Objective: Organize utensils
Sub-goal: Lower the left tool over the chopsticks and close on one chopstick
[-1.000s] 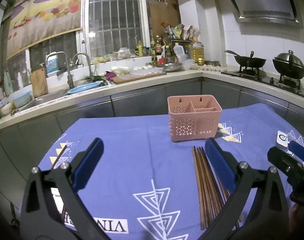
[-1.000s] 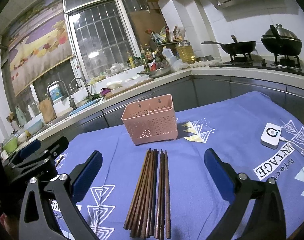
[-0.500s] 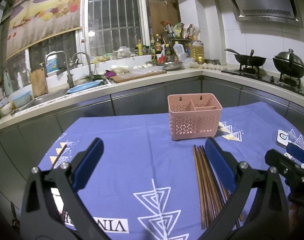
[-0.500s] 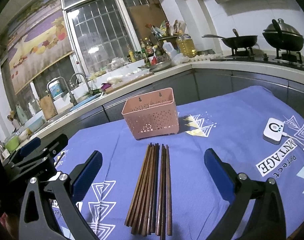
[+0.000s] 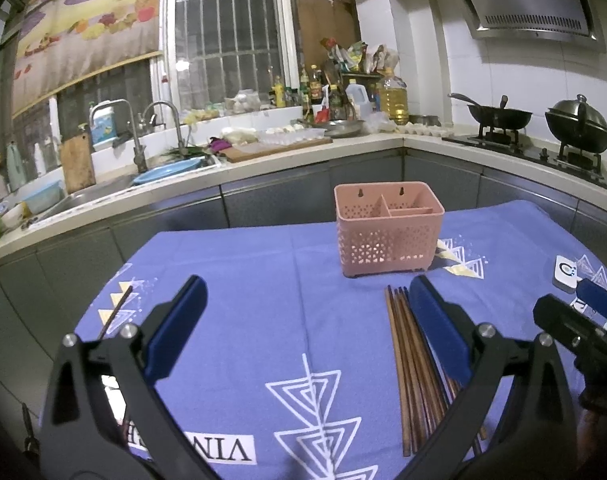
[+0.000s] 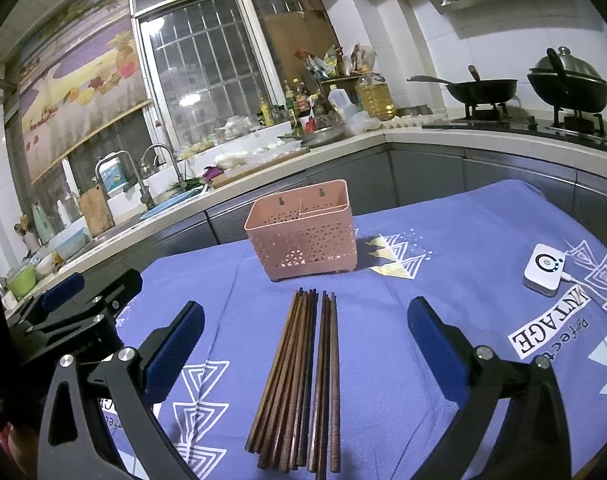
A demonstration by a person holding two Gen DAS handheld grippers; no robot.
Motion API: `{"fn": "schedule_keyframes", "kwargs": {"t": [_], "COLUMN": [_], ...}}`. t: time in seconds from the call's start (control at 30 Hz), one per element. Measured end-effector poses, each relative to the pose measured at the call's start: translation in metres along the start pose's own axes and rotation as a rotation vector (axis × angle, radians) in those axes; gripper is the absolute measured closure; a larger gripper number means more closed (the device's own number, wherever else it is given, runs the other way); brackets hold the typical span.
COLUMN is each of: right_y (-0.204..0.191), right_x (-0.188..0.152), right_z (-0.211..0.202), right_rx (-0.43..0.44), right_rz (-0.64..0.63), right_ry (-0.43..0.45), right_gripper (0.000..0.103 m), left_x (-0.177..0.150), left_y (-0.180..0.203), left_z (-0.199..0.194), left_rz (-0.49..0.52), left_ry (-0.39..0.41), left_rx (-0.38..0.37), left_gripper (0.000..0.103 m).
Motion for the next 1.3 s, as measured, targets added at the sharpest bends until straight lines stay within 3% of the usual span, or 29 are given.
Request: {"fn": "schedule_keyframes", "kwargs": {"t": [0.4,0.47,0.53,0.57,0.63,0.67,0.8,0.9,1.03,1.3], "right_y": [0.013,0.016,0.019,0.021,0.022,0.022,0.017,0.018,0.026,0.027], "right_x": [-0.008,-0.01,-0.014,-0.017,-0.025,-0.029,-0.054,-0.066,-0.076,-0.087], "right_z": [0.006,0.008,0.016,0.023,0.033,0.037,0.056,0.064,0.072,0.08], "right_rx": [-0.057,-0.069,-0.055,-0.041,-0.041,-0.045,-0.064,-0.078,-0.09,-0.105], "right_rz": [-0.009,-0.014,-0.03,-0.037,-0.056,-0.066,-0.147,-0.182,-0.189,-0.226], "right_ry": [-0.033,-0.044,-0.095,-0.14,-0.199,-0.215,-0.312,-0.348,-0.387,-0.422], "right_gripper": [0.006,0.016,0.043,0.049,0.062,0.063,0.069,0.071,0.071,0.071], "left_x": [-0.023,-0.025,-0.028,-0.029,-0.032,-0.035,-0.054,-0.07,-0.079,-0.092], "left_y": [-0.012,-0.014,-0.015,-0.014,-0.008,-0.003,0.018,0.03,0.041,0.056], "left_z": [0.018,0.021,0.024,0.026,0.031,0.037,0.061,0.075,0.081,0.098], "left_rz": [-0.012,-0.018,-0.021,-0.021,-0.014,-0.007,0.009,0.004,0.018,0.073], "left_ry": [-0.087,-0.101,-0.109,-0.111,-0.129,-0.156,-0.272,-0.344,-0.37,-0.439], "left_rx": [-0.005,-0.009,-0.023,-0.037,-0.09,-0.136,-0.285,-0.376,-0.413,-0.395], "left_gripper": [0.006,0.006,0.006,0.006,0.016,0.019,0.049,0.058,0.059,0.059]}}
Point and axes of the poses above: each gripper's, at about its wrist camera, not at the fingertips, and z roughly the way its jaws point, y to its right, x to its top, the point moved 1 cm from there along z, roughly the way its jaws point, and after that the axes turned 8 degrees about z, right-handed, at the moved point
